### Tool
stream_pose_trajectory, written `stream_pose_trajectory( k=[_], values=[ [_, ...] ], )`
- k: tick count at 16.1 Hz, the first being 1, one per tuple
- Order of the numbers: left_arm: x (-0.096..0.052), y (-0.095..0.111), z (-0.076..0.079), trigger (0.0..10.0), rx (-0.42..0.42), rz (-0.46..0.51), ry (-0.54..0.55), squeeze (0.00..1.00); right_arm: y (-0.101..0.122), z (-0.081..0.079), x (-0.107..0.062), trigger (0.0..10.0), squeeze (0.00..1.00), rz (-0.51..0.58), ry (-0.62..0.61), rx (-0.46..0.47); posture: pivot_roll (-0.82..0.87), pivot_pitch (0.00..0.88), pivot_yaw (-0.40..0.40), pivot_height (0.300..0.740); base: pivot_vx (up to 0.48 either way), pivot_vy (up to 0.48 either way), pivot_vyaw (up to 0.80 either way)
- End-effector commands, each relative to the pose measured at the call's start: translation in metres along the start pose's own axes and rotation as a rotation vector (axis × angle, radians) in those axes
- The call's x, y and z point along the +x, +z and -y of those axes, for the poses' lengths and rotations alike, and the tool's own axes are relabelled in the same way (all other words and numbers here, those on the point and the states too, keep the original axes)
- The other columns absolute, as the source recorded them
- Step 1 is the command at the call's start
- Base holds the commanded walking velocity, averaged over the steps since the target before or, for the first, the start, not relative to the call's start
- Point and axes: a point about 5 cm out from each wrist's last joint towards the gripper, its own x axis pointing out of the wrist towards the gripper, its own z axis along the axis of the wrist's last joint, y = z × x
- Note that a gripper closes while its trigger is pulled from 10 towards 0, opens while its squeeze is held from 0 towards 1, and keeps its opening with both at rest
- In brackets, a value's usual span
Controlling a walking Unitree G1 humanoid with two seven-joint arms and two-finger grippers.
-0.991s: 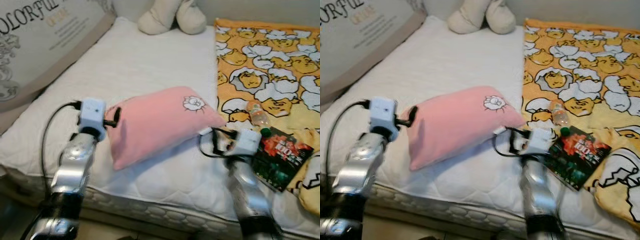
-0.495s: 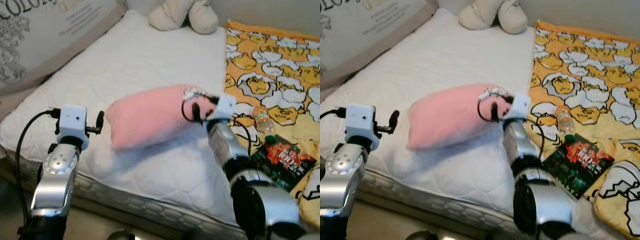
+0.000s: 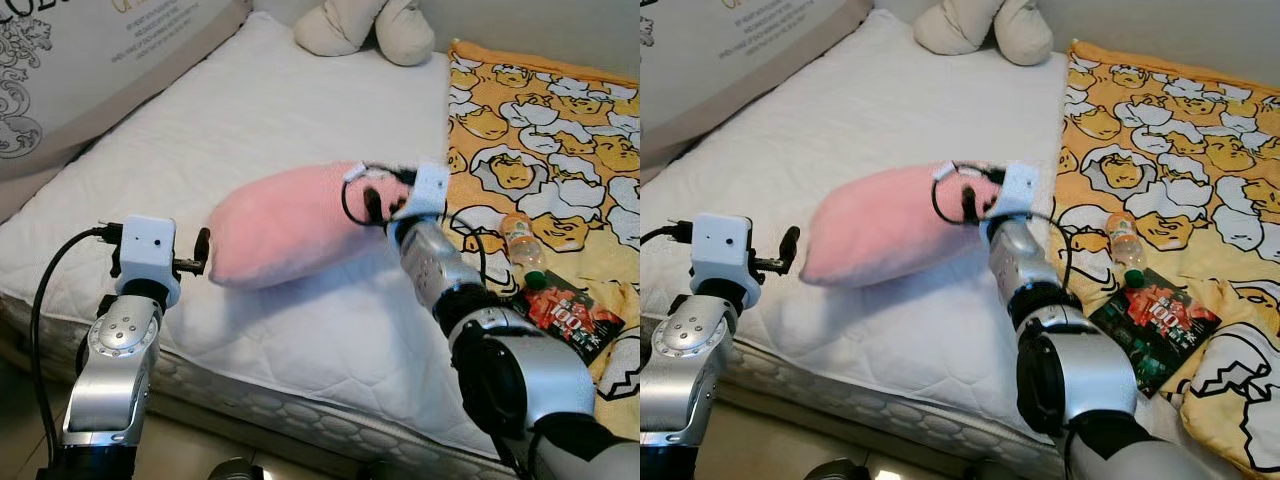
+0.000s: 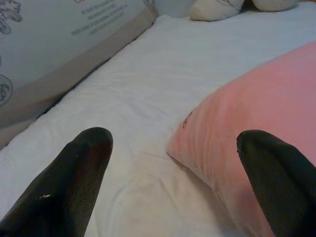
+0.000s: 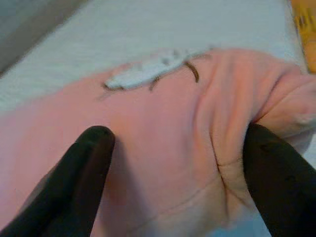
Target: Clean up the room
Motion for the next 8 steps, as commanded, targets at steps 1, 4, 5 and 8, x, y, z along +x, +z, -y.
stream_pose_trajectory(
  k=[1,4,5,8],
  values=[
    [0.002,0.003,0.004,10.0,0.005,-0.003,-0.010,0.00,-0.013,0.005,-0.002,0.0,0.00,-0.068,-0.021,0.063,0.15,0.065,-0.065,0.731,0.000,0.000,0.00],
    [0.005,0.004,0.005,10.0,0.004,-0.008,-0.019,0.00,-0.022,0.010,-0.003,0.0,0.00,-0.112,-0.047,0.135,0.14,0.065,-0.057,0.731,0.000,0.000,0.00],
    [0.006,0.004,0.005,10.0,0.007,-0.011,-0.022,0.00,-0.022,0.011,-0.004,0.0,0.00,-0.111,-0.046,0.141,0.14,0.065,-0.055,0.731,0.000,0.000,0.00],
    [0.008,0.005,0.008,10.0,0.000,-0.016,-0.043,0.00,-0.023,0.009,-0.004,0.0,0.00,-0.120,-0.029,0.138,0.13,0.064,-0.050,0.731,0.000,0.000,0.00]
  ],
)
